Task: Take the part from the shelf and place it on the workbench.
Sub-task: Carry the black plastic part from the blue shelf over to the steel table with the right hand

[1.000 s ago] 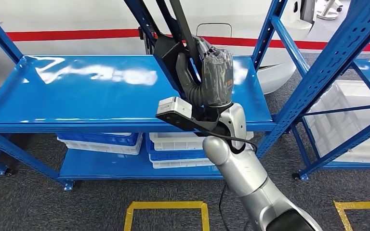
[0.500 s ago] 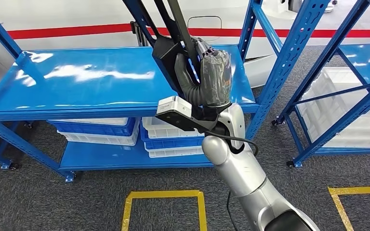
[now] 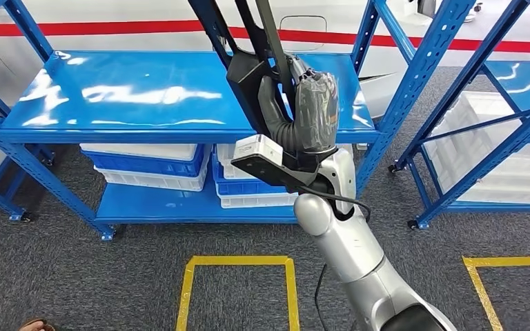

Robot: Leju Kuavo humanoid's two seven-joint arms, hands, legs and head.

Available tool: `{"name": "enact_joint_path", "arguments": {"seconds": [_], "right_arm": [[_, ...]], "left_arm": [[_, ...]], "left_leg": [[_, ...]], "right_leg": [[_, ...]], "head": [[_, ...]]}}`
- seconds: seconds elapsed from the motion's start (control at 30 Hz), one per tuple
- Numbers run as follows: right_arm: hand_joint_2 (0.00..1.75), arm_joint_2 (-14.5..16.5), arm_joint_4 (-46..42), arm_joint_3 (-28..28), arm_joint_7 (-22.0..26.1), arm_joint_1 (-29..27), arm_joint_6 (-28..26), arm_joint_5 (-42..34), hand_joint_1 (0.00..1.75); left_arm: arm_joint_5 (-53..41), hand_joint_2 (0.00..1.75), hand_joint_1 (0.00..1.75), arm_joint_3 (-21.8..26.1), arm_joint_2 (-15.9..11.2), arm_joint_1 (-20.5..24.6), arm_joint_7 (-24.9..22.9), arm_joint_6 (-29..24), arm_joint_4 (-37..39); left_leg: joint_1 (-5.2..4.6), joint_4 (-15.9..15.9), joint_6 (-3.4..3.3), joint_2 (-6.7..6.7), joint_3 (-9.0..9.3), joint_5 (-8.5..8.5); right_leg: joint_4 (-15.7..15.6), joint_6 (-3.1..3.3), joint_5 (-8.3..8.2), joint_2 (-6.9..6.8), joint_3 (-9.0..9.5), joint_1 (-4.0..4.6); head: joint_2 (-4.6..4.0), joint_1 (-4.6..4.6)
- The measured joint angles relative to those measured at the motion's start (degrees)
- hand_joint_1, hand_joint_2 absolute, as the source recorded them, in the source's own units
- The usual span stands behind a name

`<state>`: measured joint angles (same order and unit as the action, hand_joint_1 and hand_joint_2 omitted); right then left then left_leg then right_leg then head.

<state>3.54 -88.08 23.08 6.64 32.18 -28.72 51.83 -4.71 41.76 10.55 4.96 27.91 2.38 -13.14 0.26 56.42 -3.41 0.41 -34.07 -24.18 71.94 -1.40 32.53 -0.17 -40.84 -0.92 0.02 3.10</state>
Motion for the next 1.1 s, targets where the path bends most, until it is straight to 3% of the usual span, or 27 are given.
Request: {"name": "enact_joint_path", "arguments": {"seconds": [0.03,0.07,0.13,0.2,0.27,0.33,0.4,0.47,0.53,0.57,0.6,0.67,0.7,0.77,0.83,0.87,0.93,0.97,1.0,1.03,1.07,1.1], "right_arm": [[1.75,-0.06,0.01,-0.05,0.02,-0.15,0.00,-0.03,1.75],[1.75,-0.11,0.01,-0.11,0.03,-0.25,0.00,-0.07,1.75],[1.75,-0.19,-0.02,-0.21,0.08,-0.31,-0.02,-0.12,1.75],[1.75,-0.20,-0.22,-0.29,0.21,-0.35,-0.06,-0.11,1.75],[1.75,-0.22,-0.49,-0.46,0.41,-0.47,-0.10,-0.14,1.75],[1.75,-0.27,-0.68,-0.72,0.77,-0.65,-0.19,-0.16,1.75],[1.75,-0.26,-0.87,-0.87,1.29,-0.89,-0.39,0.01,1.75],[1.75,-0.25,-1.13,-0.93,1.76,-1.46,-0.35,-0.19,1.75],[1.75,-0.33,-1.51,-1.14,2.40,-2.79,-0.11,-1.16,1.75],[1.75,-0.44,-1.84,-1.36,2.91,-3.78,-0.04,-1.86,1.75],[1.75,-0.61,-2.31,-1.68,3.60,-4.92,-0.06,-2.61,1.75],[1.75,-1.04,-3.45,-2.42,5.04,-7.22,-0.15,-3.99,1.75],[1.75,-1.28,-3.99,-2.74,5.66,-8.21,-0.20,-4.46,1.75],[1.75,-1.70,-4.78,-3.18,6.39,-9.76,-0.28,-4.94,1.75],[1.75,-2.16,-5.36,-3.69,6.93,-11.20,-0.33,-5.59,1.75],[1.75,-2.44,-5.68,-4.01,7.32,-11.98,-0.38,-6.20,1.75],[1.75,-3.21,-6.59,-4.85,9.01,-13.97,-0.63,-8.47,1.75],[1.75,-3.58,-7.09,-5.29,9.98,-15.03,-0.72,-9.89,1.75],[1.75,-3.99,-7.65,-5.82,10.91,-16.16,-0.70,-11.59,1.75],[1.75,-4.40,-8.18,-6.39,11.57,-17.22,-0.46,-13.34,1.75],[1.75,-4.84,-8.61,-6.98,12.02,-18.16,-0.06,-15.03,1.75],[1.75,-5.32,-9.00,-7.63,12.38,-18.97,0.41,-16.63,1.75]], "left_arm": [[-0.03,1.75,0.00,0.02,-0.01,0.00,0.00,0.03,0.00],[-0.07,1.75,0.00,0.03,-0.01,0.00,0.00,0.05,0.00],[-0.27,1.75,0.00,0.03,-0.01,0.02,-0.01,0.15,0.00],[-0.52,1.75,0.00,0.04,-0.02,0.04,0.00,0.45,0.00],[-0.63,1.75,0.00,0.05,-0.04,0.07,0.02,0.70,0.00],[-0.63,1.75,0.00,0.10,-0.20,0.08,0.03,0.77,0.00],[-0.55,1.75,0.00,0.16,-0.36,0.08,0.05,0.87,0.00],[-0.32,1.75,0.00,0.26,-0.49,0.09,0.14,1.04,0.00],[-0.05,1.75,0.00,0.49,-0.69,0.08,0.40,1.20,0.00],[0.13,1.75,0.00,0.62,-0.81,0.08,0.64,1.33,0.00],[0.33,1.75,0.00,0.79,-0.95,0.08,0.97,1.50,0.00],[0.68,1.75,0.00,1.17,-1.20,0.08,1.66,1.88,0.00],[0.80,1.75,0.00,1.38,-1.27,0.09,1.90,2.04,0.00],[1.00,1.75,0.00,1.69,-1.43,0.10,2.18,2.27,0.00],[1.19,1.75,0.00,1.93,-1.57,0.10,2.45,2.43,0.00],[1.23,1.75,0.00,2.05,-1.60,0.12,2.59,2.46,0.00],[1.26,1.75,0.00,2.36,-1.66,0.13,2.80,2.11,0.00],[1.26,1.75,0.00,2.53,-1.72,0.10,2.85,1.78,0.00],[1.33,1.75,0.00,2.76,-1.77,0.08,2.90,1.41,0.00],[1.47,1.75,0.00,3.01,-1.79,0.06,2.96,1.10,0.01],[1.67,1.75,0.00,3.27,-1.80,0.05,3.02,0.94,0.01],[1.97,1.75,0.00,3.58,-1.81,0.04,3.06,0.93,0.01]], "left_leg": [[-0.12,0.04,-0.02,0.05,-0.89,0.67],[-0.24,0.09,0.01,0.07,-1.71,1.31],[-0.45,0.22,0.20,0.06,-3.13,2.51],[-0.72,0.28,0.63,0.04,-4.09,3.71],[-0.74,0.03,1.27,0.07,-4.43,4.88],[-0.47,0.04,2.09,-0.03,-4.82,4.82],[-0.15,2.89,2.93,-0.29,-5.97,0.95],[0.29,10.37,3.77,-0.45,-7.88,-5.03],[0.82,17.42,4.58,-0.48,-8.93,-7.60],[1.12,18.29,4.88,-0.46,-8.17,-6.97],[1.42,16.66,5.08,-0.44,-6.17,-5.55],[1.82,8.84,5.24,-0.55,0.05,-3.50],[1.81,4.88,5.07,-0.69,2.80,-3.53],[1.48,0.84,4.57,-0.94,5.15,-4.33],[1.13,0.30,3.45,-0.80,4.62,-3.89],[1.05,0.07,2.67,-0.68,4.25,-3.37],[0.94,-0.28,1.08,-0.46,3.12,-2.09],[0.83,-0.27,0.67,-0.47,2.38,-1.54],[0.70,-0.24,0.46,-0.46,1.61,-0.98],[0.59,-0.19,0.40,-0.45,0.85,-0.42],[0.50,-0.13,0.42,-0.45,0.12,0.11],[0.44,-0.04,0.51,-0.45,-0.61,0.64]], "right_leg": [[2.10,-0.36,0.27,0.00,0.15,0.01],[2.06,-0.86,-0.54,0.00,1.31,0.06],[-3.89,-1.39,-2.77,-0.01,6.57,0.20],[-12.79,-0.78,-2.57,0.00,12.68,0.67],[-16.99,0.01,-1.82,0.09,14.64,1.24],[-17.37,0.94,-2.90,0.11,13.87,0.61],[-17.69,2.18,-4.34,-0.04,13.22,-0.20],[-17.61,2.64,-5.58,-0.13,12.03,-0.17],[-17.50,2.40,-6.71,-0.15,10.61,-0.19],[-17.40,2.14,-7.19,-0.17,9.91,-0.25],[-17.24,1.86,-7.61,-0.18,9.25,-0.35],[-16.57,1.26,-8.17,-0.18,8.04,-0.42],[-16.18,0.93,-8.44,-0.19,7.50,-0.36],[-15.68,-0.06,-9.10,-0.18,6.65,-0.19],[-15.53,-1.15,-9.49,-0.12,6.04,-0.18],[-14.89,-1.26,-8.81,-0.08,5.45,-0.19],[-10.00,-0.62,-4.82,-0.02,3.29,-0.27],[-6.11,-0.25,-2.41,0.00,1.94,-0.27],[-2.09,-0.15,-0.47,0.02,0.87,-0.28],[0.74,-0.41,0.39,0.02,0.45,-0.28],[1.71,-0.89,0.18,0.03,0.96,-0.26],[0.42,-1.45,-0.89,0.04,2.63,-0.24]], "head": [[0.00,0.01],[0.00,0.01],[0.00,0.01],[0.00,-0.08],[0.00,-0.17],[0.00,-0.18],[0.00,-0.23],[0.00,-0.30],[0.00,-0.31],[0.00,-0.31],[0.00,-0.32],[0.00,-0.32],[0.00,-0.28],[0.00,-0.22],[0.00,-0.20],[0.00,-0.18],[0.00,-0.10],[0.00,-0.05],[0.00,-0.02],[0.00,-0.01],[0.00,-0.02],[0.00,-0.02]]}}
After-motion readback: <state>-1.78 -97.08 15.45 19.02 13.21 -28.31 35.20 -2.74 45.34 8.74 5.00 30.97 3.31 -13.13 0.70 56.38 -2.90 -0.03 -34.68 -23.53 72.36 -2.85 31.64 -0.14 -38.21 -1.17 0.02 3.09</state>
